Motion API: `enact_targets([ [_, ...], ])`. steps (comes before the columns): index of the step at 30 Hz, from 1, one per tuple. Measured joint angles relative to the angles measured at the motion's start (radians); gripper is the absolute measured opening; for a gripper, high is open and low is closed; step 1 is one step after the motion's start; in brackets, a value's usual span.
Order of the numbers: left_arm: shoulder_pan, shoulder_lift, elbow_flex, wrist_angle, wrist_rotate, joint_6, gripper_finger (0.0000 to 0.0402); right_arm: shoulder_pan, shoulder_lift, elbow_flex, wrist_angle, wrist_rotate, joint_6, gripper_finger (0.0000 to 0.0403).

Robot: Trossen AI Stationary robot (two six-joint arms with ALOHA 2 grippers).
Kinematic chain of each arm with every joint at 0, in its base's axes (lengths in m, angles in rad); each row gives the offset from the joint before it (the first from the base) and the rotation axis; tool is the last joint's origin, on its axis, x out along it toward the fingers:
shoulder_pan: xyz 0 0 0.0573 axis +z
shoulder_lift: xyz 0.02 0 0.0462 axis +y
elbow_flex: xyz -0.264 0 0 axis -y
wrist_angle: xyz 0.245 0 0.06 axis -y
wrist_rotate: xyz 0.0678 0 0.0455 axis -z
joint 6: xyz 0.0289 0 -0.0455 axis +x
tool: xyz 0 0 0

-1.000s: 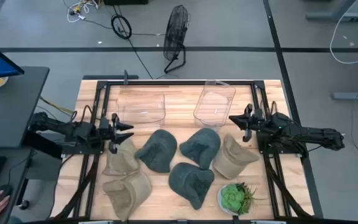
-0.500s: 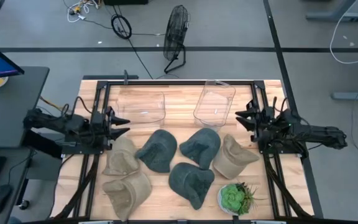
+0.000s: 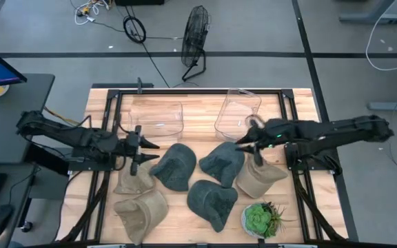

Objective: Pick & Place hat
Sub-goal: Put the top left black cap into the left transparent bin

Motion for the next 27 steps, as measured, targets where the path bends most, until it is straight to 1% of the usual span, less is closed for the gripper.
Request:
enact_targets([
  [3, 0.001, 0.03, 0.0, 0.015, -0.027, 0.0, 0.0165, 0.047, 0.139, 0.02, 0.015, 0.009, -0.077, 0.0123],
  [5, 0.001, 0.046, 0.0, 0.032, -0.035, -0.001, 0.0165, 0.069, 0.22, 0.037, 0.026, 0.054, -0.123, 0.0123],
  [8, 0.001, 0.064, 0.0, 0.041, -0.036, -0.035, 0.0165, 0.079, 0.329, 0.069, 0.029, 0.16, -0.165, 0.0124],
  [10, 0.001, 0.077, 0.001, 0.042, -0.037, -0.073, 0.0165, 0.078, 0.388, 0.095, 0.026, 0.19, -0.169, 0.0125],
  [12, 0.001, 0.096, 0.001, 0.058, -0.04, -0.121, 0.0165, 0.078, 0.43, 0.129, 0.015, 0.195, -0.17, 0.0128],
  [15, 0.0, 0.172, 0.003, 0.071, -0.041, -0.175, 0.0165, 0.079, 0.466, 0.179, -0.008, 0.195, -0.17, 0.0132],
  [22, -0.005, 0.418, 0.001, 0.078, -0.019, -0.309, 0.0165, 0.079, 0.473, 0.25, -0.034, 0.195, -0.185, 0.0137],
  [24, -0.005, 0.473, 0.001, 0.068, -0.018, -0.311, 0.0165, 0.078, 0.473, 0.255, -0.032, 0.195, -0.186, 0.0137],
  [27, -0.005, 0.529, 0.001, 0.058, -0.03, -0.238, 0.0165, 0.078, 0.473, 0.255, -0.04, 0.195, -0.185, 0.0137],
])
